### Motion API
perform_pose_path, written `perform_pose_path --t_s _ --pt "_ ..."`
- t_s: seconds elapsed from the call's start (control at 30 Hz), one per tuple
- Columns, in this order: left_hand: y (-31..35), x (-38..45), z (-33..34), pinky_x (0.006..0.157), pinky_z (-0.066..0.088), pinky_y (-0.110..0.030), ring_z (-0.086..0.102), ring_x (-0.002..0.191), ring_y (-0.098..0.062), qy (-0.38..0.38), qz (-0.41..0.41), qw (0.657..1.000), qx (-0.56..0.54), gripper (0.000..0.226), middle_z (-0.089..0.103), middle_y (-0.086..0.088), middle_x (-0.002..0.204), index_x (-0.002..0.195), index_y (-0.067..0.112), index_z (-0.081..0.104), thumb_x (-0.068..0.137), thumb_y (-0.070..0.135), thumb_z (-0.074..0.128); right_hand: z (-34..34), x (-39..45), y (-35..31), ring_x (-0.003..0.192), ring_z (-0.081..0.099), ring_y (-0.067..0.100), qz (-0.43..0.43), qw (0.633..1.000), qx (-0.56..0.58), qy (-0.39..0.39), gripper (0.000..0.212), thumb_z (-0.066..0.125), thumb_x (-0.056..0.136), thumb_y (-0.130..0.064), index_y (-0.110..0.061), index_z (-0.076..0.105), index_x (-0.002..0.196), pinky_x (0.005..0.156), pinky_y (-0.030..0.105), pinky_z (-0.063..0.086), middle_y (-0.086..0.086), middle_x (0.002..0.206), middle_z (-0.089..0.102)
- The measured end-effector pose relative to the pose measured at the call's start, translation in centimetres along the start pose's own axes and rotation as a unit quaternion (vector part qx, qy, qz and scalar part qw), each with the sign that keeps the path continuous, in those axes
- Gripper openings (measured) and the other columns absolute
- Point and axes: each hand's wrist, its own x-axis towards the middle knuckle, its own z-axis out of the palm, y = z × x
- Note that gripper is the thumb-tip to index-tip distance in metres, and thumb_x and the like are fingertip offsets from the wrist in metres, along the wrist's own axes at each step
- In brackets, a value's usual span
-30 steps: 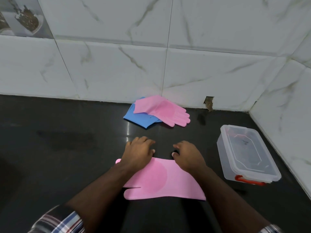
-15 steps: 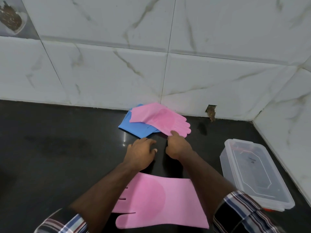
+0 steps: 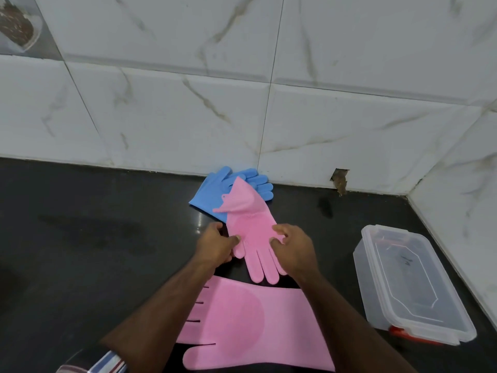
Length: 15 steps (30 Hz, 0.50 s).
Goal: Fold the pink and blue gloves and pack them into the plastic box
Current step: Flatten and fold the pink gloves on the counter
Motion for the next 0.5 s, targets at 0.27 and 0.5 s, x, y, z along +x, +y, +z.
perform_pose_path --t_s 0.27,0.5 --pt "0.7 -0.4 -0.5 0.077 0.058 -0.035 0.066 0.089 -0.018 -0.078 -0.024 0.99 -0.114 0.025 0.074 -0.005 0.104 0.105 0.018 0.072 0.099 0.012 0.048 -0.3 0.1 0.4 0.113 0.062 0.017 0.043 0.998 -0.005 -0.037 0.059 0.062 0.088 -0.021 -0.017 0.046 0.144 0.097 0.033 0.05 0.003 0.129 0.064" --pt "4.7 -0.5 -3.0 0.078 0.063 -0.038 0.07 0.099 -0.017 -0.15 0.116 0.982 0.015 0.045 0.071 -0.004 0.115 0.128 0.017 0.067 0.1 -0.002 0.037 -2.8 -0.5 -3.0 0.104 0.055 0.004 -0.094 0.995 0.038 -0.005 0.059 0.063 0.088 -0.009 -0.027 0.047 0.143 0.086 0.017 0.045 -0.005 0.134 0.057"
